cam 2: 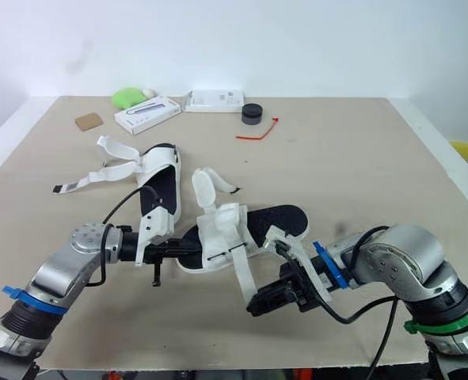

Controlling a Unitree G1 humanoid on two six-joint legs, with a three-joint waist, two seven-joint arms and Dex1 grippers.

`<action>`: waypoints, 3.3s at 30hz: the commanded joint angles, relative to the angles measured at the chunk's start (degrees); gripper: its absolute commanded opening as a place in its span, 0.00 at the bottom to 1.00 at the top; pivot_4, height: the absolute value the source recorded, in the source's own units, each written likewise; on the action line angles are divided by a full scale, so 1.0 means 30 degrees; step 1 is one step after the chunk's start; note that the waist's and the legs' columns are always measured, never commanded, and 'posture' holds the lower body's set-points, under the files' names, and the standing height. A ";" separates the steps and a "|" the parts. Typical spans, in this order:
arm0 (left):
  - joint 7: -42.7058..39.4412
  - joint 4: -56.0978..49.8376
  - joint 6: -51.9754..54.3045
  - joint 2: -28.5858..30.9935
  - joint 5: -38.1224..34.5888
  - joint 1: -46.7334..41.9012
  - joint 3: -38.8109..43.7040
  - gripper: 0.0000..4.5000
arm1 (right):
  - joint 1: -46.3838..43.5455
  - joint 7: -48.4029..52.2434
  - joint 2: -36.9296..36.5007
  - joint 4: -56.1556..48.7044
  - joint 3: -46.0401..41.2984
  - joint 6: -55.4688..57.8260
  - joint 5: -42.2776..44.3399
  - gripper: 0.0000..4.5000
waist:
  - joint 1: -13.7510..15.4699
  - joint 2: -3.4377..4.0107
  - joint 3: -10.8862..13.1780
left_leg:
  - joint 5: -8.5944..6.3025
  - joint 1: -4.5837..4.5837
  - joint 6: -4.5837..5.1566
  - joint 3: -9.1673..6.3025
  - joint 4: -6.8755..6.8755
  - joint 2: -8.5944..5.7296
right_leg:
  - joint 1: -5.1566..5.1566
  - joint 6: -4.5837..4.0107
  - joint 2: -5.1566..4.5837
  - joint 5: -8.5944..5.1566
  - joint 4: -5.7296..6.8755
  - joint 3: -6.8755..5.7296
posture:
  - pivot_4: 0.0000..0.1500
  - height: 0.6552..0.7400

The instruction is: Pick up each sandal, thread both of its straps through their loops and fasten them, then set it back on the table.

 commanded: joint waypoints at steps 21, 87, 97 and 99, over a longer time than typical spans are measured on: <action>-0.0039 0.0080 -0.0306 -0.0004 0.0389 0.0267 -0.0390 0.00 | 0.1110 0.3198 -0.1840 -0.0972 -0.0061 -0.1318 0.0290 0.57 | 0.0032 0.0000 -0.0001 | 0.0000 0.0005 0.0000 -0.0001 0.0000 -0.0005 | 0.0004 0.0006 -0.0009 -0.0005 0.0000 -0.0005 | 1.00 1.00; 0.0026 0.0250 -0.0198 -0.0008 0.0277 0.0298 -0.0393 0.00 | 0.1155 0.0587 0.0479 1.0867 0.4299 -4.9898 -2.0873 0.30 | 0.0020 -0.0056 -0.0008 | -0.0009 0.0343 0.0003 0.0174 -0.0014 -0.0017 | 0.0230 -0.0058 -0.0016 -0.0041 0.0031 0.0182 | 1.00 1.00; 0.0058 0.0483 -0.0220 -0.0202 0.0281 0.0174 -0.0440 0.00 | -0.0594 -0.2063 0.1803 1.1778 0.2857 -5.2473 -2.3414 0.68 | -0.0014 -0.0058 -0.0009 | -0.0010 0.0365 0.0004 0.0252 -0.0014 -0.0016 | 0.0232 -0.0042 -0.0008 -0.0038 0.0029 0.0251 | 1.00 1.00; 0.0064 0.0496 -0.0213 -0.0223 0.0287 0.0140 -0.0415 0.00 | -0.0754 -0.2343 0.2168 1.1764 0.2785 -5.2349 -2.4249 0.68 | -0.0010 -0.0060 -0.0010 | -0.0010 0.0374 0.0004 0.0276 -0.0014 -0.0010 | 0.0234 -0.0039 0.0003 -0.0030 0.0032 0.0284 | 1.00 1.00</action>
